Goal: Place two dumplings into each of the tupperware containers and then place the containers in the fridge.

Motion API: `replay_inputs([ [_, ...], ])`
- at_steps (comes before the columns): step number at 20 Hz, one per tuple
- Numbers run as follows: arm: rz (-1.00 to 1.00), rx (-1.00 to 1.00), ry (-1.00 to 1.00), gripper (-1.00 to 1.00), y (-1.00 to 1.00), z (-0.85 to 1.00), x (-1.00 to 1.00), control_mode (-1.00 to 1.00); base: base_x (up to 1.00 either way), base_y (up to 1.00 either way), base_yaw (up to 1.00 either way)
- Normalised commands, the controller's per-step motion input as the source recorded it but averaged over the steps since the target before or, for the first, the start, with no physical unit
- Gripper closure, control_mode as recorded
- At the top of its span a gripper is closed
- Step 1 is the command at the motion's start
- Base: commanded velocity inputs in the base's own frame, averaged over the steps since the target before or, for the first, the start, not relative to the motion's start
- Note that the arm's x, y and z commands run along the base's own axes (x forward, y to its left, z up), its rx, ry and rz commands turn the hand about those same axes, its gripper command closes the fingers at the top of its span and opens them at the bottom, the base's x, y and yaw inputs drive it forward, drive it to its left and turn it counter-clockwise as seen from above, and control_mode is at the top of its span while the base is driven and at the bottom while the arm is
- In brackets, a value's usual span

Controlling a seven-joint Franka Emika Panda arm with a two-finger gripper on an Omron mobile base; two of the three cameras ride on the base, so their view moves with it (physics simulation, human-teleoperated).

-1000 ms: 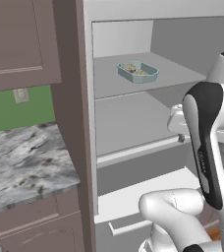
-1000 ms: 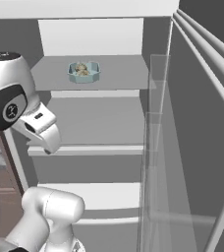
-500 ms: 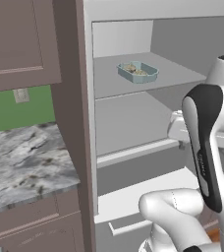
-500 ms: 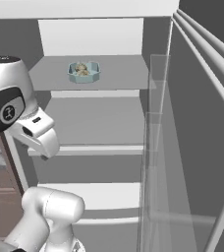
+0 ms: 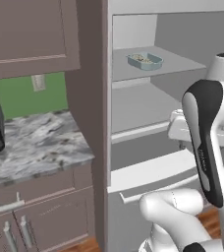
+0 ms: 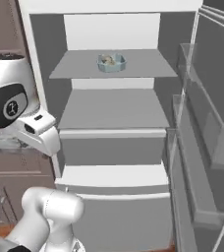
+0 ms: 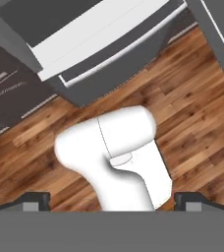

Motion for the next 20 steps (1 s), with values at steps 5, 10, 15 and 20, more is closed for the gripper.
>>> replay_inputs([
  [5, 0.00, 0.00, 0.00, -1.00, 0.00, 0.00, 0.00, 1.00, -0.43, 0.88, -0.47],
  [10, 0.00, 0.00, 0.00, -1.00, 0.00, 0.00, 0.00, 1.00, -0.53, 0.41, -0.84],
  [15, 0.00, 0.00, 0.00, -1.00, 0.00, 0.00, 0.00, 1.00, -0.93, -0.11, -0.73],
  [20, 0.00, 0.00, 0.00, -1.00, 0.00, 0.00, 0.00, 1.00, -0.86, -0.73, -0.47],
])
